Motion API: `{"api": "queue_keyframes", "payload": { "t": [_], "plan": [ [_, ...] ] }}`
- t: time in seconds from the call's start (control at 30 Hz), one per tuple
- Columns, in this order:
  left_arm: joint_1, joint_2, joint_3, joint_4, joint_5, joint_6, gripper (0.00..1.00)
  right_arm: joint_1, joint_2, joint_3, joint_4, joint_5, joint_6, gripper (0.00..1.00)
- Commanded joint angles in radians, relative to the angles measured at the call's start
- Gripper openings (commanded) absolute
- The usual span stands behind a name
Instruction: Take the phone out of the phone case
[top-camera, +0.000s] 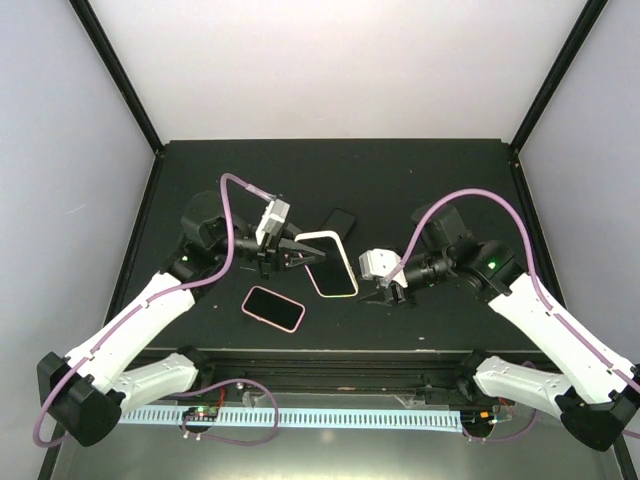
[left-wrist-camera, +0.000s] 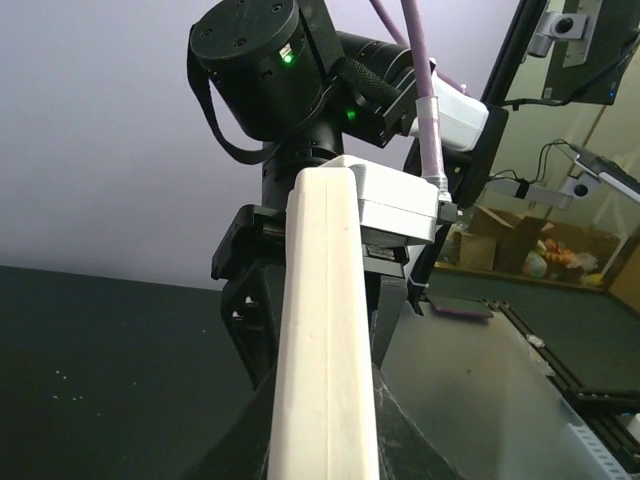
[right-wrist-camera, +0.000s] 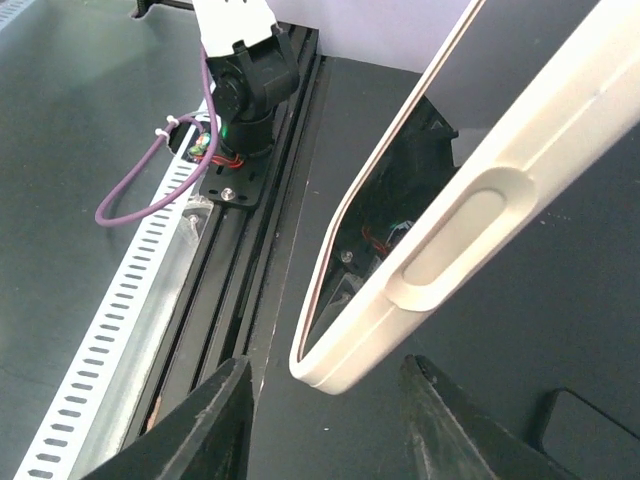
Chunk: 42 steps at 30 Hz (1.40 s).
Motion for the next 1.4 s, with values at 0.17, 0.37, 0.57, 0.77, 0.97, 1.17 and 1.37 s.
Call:
{"api": "queue_keyframes", "payload": {
  "t": [0.17, 0.37, 0.57, 0.77, 0.97, 1.17, 1.37],
  "plan": [
    [0.003, 0.010, 0.013, 0.089, 0.048, -0.026, 0.01, 0.007, 0.016, 0.012, -0.006, 0.036, -0.049, 0.36],
    [-0.002, 0.011, 0.011, 0.085, 0.061, -0.025, 0.01, 0.007, 0.029, 0.011, -0.040, 0.030, -0.089, 0.30],
    [-0.006, 0.002, 0.014, 0.046, 0.047, 0.012, 0.01, 0.009, 0.039, 0.046, -0.076, 0.001, -0.054, 0.39],
    [-0.020, -0.005, 0.021, -0.016, 0.016, 0.075, 0.01, 0.008, 0.058, 0.086, -0.094, -0.008, 0.017, 0.45],
    [-0.028, -0.013, 0.021, -0.026, 0.017, 0.086, 0.02, 0.008, 0.070, 0.096, -0.084, -0.010, 0.035, 0.38],
    [-0.038, -0.019, 0.023, -0.034, 0.018, 0.091, 0.02, 0.008, 0.022, 0.046, -0.062, -0.006, -0.091, 0.32],
    [-0.050, 0.005, 0.042, -0.033, 0.029, 0.032, 0.02, 0.014, 0.062, 0.060, -0.147, -0.033, -0.225, 0.32]
  ]
}}
